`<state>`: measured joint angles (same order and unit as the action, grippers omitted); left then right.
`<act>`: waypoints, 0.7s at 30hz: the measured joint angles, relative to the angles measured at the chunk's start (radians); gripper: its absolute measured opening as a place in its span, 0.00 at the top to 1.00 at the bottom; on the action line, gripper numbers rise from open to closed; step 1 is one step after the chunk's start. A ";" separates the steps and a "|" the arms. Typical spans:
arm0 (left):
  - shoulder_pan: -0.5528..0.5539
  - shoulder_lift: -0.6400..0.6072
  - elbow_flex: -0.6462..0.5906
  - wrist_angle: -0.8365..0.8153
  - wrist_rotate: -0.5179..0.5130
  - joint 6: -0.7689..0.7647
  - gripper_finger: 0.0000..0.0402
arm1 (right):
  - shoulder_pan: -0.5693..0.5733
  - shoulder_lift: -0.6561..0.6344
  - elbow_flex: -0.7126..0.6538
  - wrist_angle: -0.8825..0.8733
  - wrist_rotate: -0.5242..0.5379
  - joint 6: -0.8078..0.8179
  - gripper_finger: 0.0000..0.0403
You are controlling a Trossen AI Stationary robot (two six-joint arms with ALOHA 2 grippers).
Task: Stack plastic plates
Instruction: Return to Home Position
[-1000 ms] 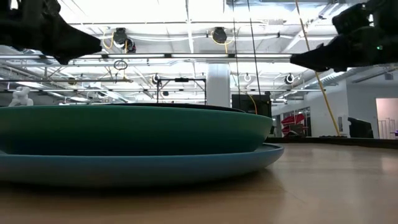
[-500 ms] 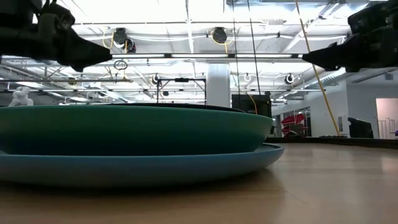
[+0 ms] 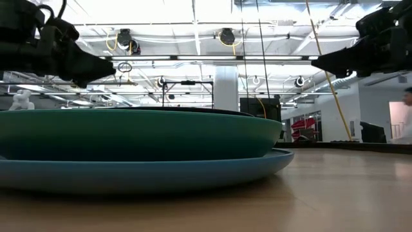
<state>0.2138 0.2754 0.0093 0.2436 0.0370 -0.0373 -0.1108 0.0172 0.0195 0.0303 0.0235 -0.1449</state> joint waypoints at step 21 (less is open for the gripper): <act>0.000 0.000 0.000 -0.039 -0.061 -0.037 0.58 | 0.000 0.007 -0.003 0.002 0.000 0.107 0.59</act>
<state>0.2138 0.2752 0.0093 0.2050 -0.0242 -0.0746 -0.1104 0.0246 0.0166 0.0319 0.0235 -0.0380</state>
